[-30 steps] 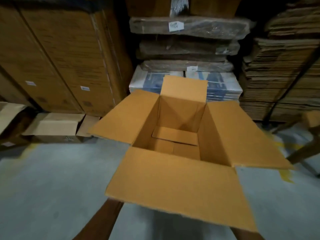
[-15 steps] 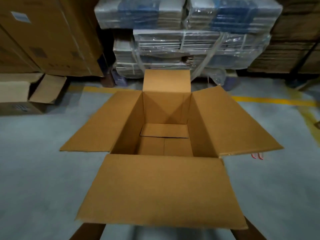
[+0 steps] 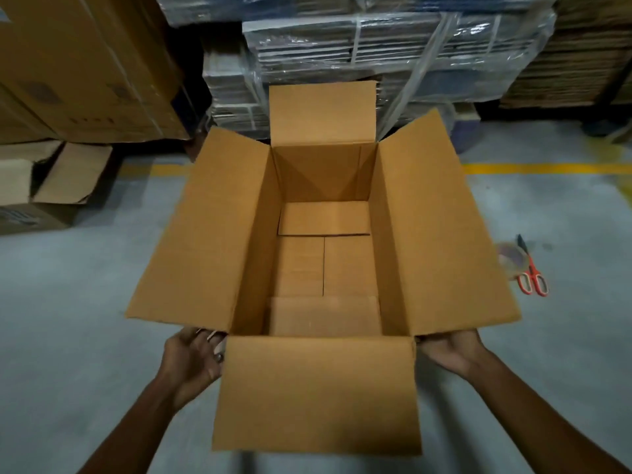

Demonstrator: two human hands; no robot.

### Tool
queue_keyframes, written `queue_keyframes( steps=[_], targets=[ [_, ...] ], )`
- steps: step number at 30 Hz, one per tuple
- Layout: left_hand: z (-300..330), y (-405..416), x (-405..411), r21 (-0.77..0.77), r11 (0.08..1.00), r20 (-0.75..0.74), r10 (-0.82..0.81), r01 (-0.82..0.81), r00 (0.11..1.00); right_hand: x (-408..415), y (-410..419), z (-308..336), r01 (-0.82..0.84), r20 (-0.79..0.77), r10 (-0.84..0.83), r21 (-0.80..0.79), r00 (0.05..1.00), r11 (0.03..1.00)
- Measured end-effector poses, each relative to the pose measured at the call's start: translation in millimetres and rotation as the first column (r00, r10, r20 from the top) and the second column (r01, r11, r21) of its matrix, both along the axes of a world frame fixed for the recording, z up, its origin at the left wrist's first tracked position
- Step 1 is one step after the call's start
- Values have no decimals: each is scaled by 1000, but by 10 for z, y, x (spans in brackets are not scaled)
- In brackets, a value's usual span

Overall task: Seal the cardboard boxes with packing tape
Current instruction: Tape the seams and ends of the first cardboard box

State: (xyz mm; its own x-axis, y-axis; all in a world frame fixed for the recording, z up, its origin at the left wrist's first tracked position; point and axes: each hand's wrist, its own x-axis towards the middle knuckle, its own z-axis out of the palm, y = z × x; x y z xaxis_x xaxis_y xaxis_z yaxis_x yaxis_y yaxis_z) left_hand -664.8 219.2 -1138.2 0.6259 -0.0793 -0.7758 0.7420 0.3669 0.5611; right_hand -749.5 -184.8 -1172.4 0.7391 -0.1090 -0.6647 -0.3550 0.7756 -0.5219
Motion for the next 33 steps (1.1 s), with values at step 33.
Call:
queue_keyframes(
  steps=[33],
  targets=[
    [-567,-826,-251,504,786,-76,-373,359,925,312,209,118,-680,-704,23,-694,710,-236]
  ],
)
